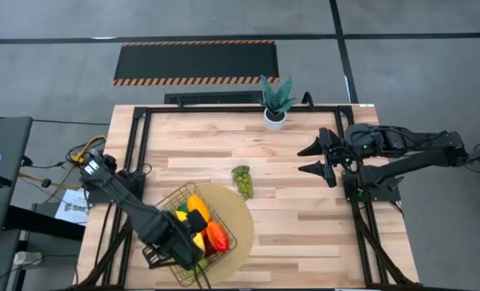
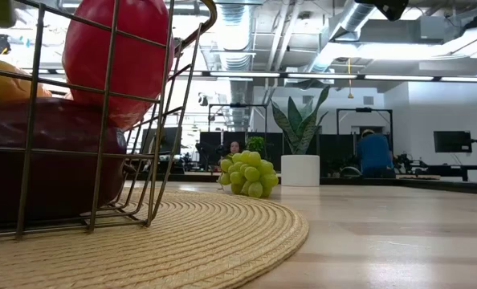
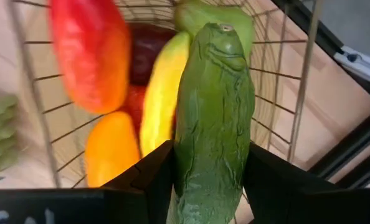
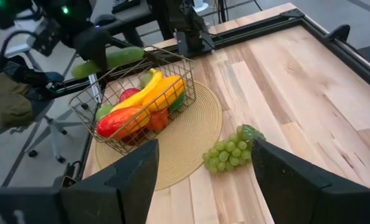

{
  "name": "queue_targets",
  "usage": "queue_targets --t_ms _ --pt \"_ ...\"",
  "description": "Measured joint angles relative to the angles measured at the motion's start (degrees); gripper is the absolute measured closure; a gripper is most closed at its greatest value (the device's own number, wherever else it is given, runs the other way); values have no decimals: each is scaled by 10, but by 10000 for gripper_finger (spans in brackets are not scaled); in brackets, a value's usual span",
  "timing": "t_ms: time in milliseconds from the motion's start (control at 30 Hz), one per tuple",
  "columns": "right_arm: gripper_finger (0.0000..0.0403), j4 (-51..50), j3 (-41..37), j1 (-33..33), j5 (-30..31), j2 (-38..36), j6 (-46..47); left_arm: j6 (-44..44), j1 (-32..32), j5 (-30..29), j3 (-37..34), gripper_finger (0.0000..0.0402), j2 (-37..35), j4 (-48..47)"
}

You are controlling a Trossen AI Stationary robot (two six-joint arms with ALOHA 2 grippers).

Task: Build produce basket
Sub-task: Put cucumber into the mesh basket, then put green grapes into the mesh basket

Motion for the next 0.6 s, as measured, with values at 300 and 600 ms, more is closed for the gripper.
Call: queue_targets --t_ms 300,600 --pt "127 0 1 0 0 8 -3 -36 -15 38 -10 243 23 17" --pt "127 0 1 0 0 81 -9 -64 -15 50 -42 168 22 13"
